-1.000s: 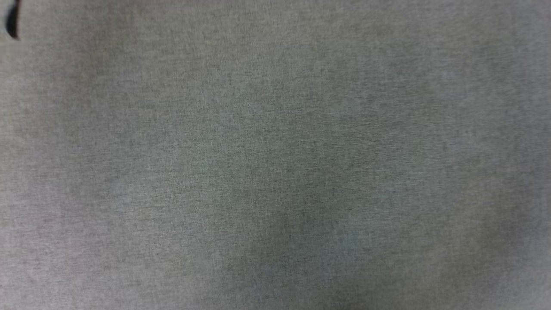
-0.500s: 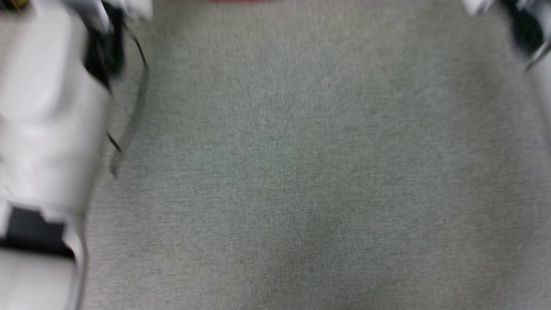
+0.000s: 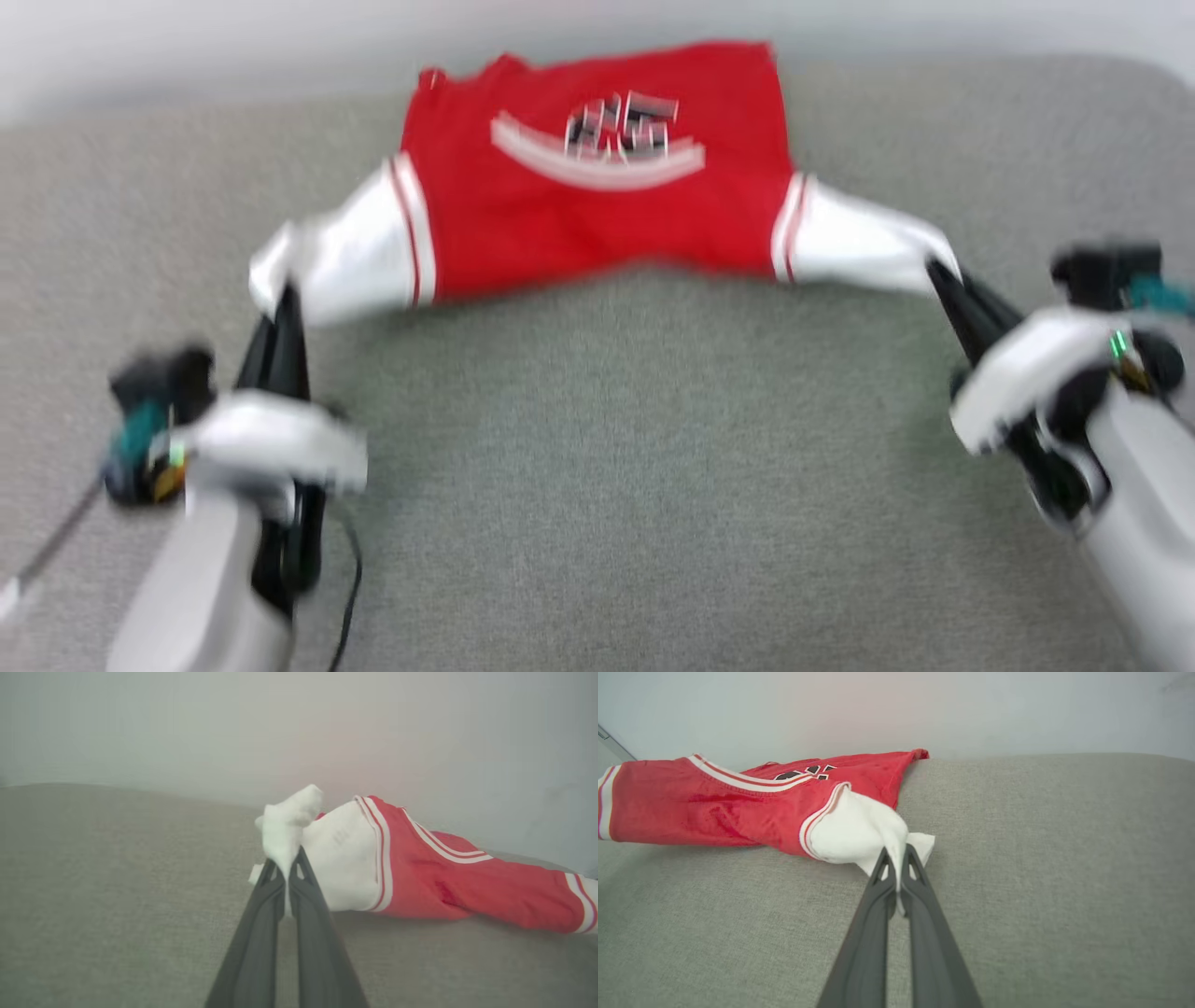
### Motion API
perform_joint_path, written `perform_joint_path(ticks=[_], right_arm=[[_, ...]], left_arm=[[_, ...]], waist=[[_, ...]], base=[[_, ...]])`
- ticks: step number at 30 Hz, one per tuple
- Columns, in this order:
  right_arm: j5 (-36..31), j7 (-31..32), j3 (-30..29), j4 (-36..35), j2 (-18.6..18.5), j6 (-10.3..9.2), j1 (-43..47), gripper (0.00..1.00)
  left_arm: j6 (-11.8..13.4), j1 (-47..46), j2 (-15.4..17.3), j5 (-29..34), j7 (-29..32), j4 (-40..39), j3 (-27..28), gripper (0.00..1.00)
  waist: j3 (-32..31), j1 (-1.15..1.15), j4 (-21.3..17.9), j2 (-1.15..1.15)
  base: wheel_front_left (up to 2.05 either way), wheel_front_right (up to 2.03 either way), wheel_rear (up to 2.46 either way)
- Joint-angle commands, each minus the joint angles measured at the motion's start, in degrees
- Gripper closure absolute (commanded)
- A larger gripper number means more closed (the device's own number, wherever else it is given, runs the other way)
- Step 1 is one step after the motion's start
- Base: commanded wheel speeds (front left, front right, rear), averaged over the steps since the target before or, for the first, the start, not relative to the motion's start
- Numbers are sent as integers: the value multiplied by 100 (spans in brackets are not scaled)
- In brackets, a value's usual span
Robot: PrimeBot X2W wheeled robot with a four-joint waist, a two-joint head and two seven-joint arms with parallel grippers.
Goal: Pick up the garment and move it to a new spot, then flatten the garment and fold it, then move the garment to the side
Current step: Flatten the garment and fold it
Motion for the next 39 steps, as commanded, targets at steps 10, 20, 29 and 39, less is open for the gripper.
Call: perform_joint_path(ticks=[10, 20, 29, 39], right_arm=[[-109, 304, -942, -1118, -44, -3, 2500, 100], [-1278, 1496, -2080, -2342, 537, -3, 4661, 100], [-1827, 1934, -2714, -3373, 861, -3, 4401, 0], [-1850, 1889, -3003, -2413, 491, -3, 1689, 0]], left_arm=[[500, 2347, 61, -145, 175, -1146, 160, 100], [931, 3413, 86, -97, 603, -1701, -18, 100], [1171, 3213, 205, 246, 707, -2221, -171, 100], [1182, 2534, 131, 586, 681, -2759, -456, 100]], waist=[[-890, 1, 17, 0], [-1133, 1, 87, 0], [-898, 1, 286, 0], [92, 1, 825, 0]], base=[[0, 0, 0], [0, 0, 0], [0, 0, 0], [0, 0, 0]])
